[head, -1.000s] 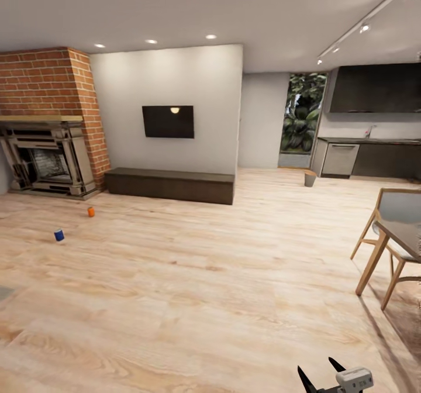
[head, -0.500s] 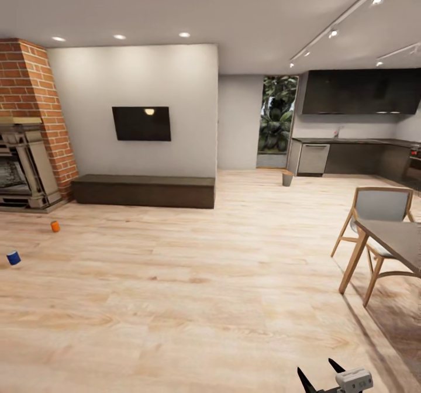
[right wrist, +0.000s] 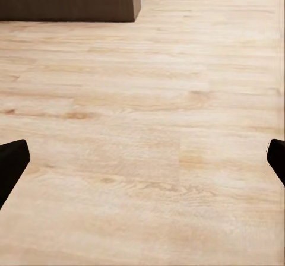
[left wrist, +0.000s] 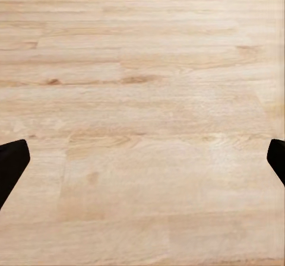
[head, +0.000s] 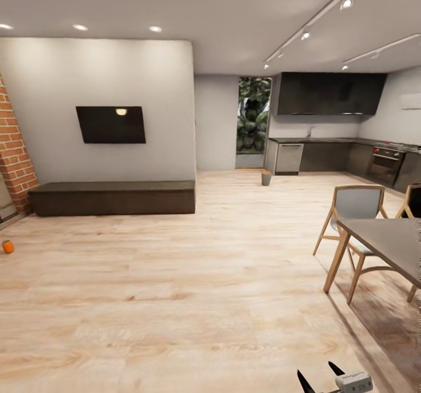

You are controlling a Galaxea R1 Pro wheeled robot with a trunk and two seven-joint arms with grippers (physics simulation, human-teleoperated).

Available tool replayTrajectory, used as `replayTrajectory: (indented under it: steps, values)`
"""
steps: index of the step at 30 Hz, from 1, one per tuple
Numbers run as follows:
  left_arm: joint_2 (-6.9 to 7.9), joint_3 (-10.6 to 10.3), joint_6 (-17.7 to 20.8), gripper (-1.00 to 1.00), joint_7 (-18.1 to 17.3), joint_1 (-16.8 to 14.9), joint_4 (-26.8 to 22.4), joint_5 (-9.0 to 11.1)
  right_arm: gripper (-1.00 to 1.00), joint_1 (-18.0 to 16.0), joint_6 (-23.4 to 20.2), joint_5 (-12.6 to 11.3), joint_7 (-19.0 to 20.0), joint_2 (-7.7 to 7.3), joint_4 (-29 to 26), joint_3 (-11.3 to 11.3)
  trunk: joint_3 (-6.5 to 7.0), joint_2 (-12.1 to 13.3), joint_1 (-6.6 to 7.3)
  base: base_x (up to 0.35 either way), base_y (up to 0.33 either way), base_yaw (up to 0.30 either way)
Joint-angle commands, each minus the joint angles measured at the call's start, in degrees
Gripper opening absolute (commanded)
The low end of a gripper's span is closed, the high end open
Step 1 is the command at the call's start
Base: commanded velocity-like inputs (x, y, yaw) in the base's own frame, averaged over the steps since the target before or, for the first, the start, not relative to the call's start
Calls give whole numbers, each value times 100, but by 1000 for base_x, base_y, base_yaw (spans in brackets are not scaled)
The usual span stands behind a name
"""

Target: Put the three can of soda from the living room inside the tash can in the kitchen.

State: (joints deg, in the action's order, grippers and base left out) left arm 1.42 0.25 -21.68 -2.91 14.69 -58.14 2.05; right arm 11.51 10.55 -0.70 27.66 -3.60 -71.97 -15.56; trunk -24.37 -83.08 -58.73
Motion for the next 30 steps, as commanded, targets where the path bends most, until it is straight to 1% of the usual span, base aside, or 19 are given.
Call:
replayTrajectory:
  steps: [1,13,30]
  values:
    - [0,0,-1,100,0,0,-3,3,100,0,0,0,-1,0,1,-2,0,0,0,322,109,-251]
    - [-1,1,-9,100,1,-1,-21,14,100,0,0,-1,-6,-1,13,-8,0,0,0,322,109,-251]
    - [-1,9,-4,100,1,-1,-5,-34,100,0,0,0,-7,0,16,-8,-28,0,0,322,110,-250]
